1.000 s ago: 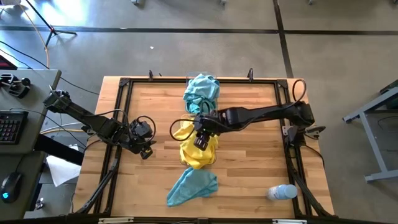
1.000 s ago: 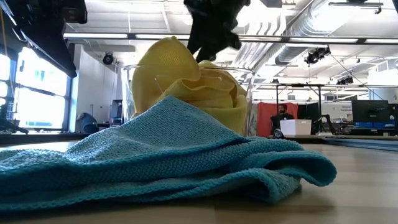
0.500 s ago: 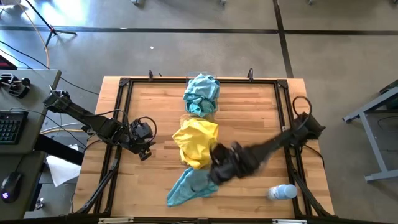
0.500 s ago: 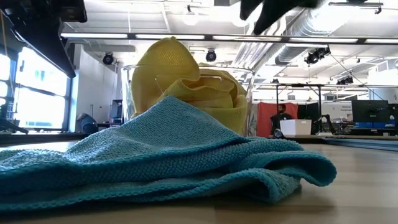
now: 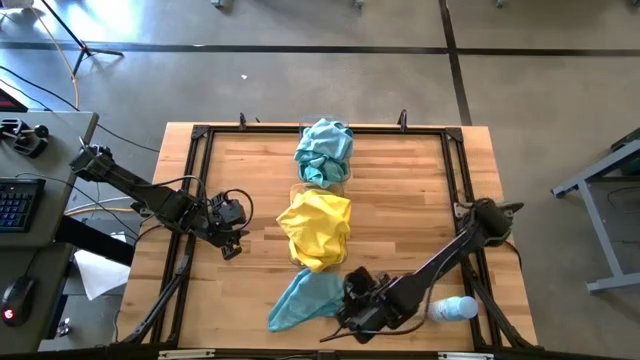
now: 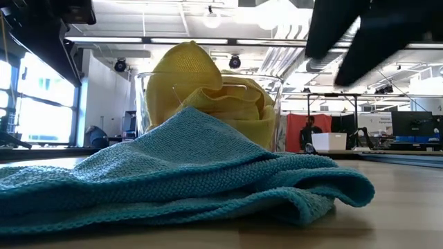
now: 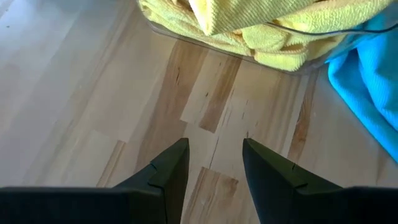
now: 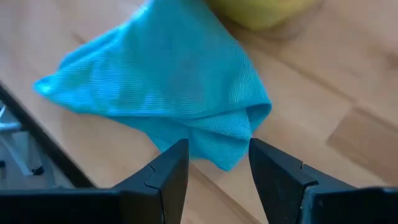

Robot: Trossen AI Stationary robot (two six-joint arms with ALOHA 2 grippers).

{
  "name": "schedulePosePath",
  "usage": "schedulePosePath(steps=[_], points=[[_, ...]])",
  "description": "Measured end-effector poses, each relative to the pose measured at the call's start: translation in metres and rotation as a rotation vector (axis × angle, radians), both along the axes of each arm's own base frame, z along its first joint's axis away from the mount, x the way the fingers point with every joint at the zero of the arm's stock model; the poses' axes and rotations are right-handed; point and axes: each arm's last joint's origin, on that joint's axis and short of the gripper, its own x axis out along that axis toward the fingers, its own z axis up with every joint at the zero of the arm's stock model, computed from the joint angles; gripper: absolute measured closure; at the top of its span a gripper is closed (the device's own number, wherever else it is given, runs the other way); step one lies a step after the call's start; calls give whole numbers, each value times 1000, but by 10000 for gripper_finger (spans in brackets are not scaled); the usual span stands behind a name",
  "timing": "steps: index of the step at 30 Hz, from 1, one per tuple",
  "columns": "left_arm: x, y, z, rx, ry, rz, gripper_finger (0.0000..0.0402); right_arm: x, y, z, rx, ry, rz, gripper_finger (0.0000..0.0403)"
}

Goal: Sort microfiber towel by color & place in baskets
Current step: Put the blue towel into the top transparent bin

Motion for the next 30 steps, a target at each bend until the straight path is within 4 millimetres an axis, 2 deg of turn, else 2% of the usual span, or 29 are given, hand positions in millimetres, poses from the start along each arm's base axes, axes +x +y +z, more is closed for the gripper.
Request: schedulePosePath(steps=[10,13,15,17,20,21,24,30], points=[[0,-1,0,-35,21,-29,261,28,-3,-62,40,101,-8,238],[-1,-1,-1,-33,22,-31,261,36,-4,-72,77,101,-6,243],[0,-1,-1,-34,23,-31,261,39,-3,-75,84,92,-1,263],[-1,-1,-1,-34,23,-31,261,39,-3,-75,85,87,17,301],[-1,-1,-1,-32,24,-34,261,39,-2,-70,106,84,41,377],[-1,-1,-1,-28,25,-39,261,38,-2,-67,113,80,50,389],[-1,-1,-1,-16,29,-59,261,33,1,-48,143,49,66,379],[-1,-1,-1,-5,32,-74,261,14,6,13,164,-116,83,398]])
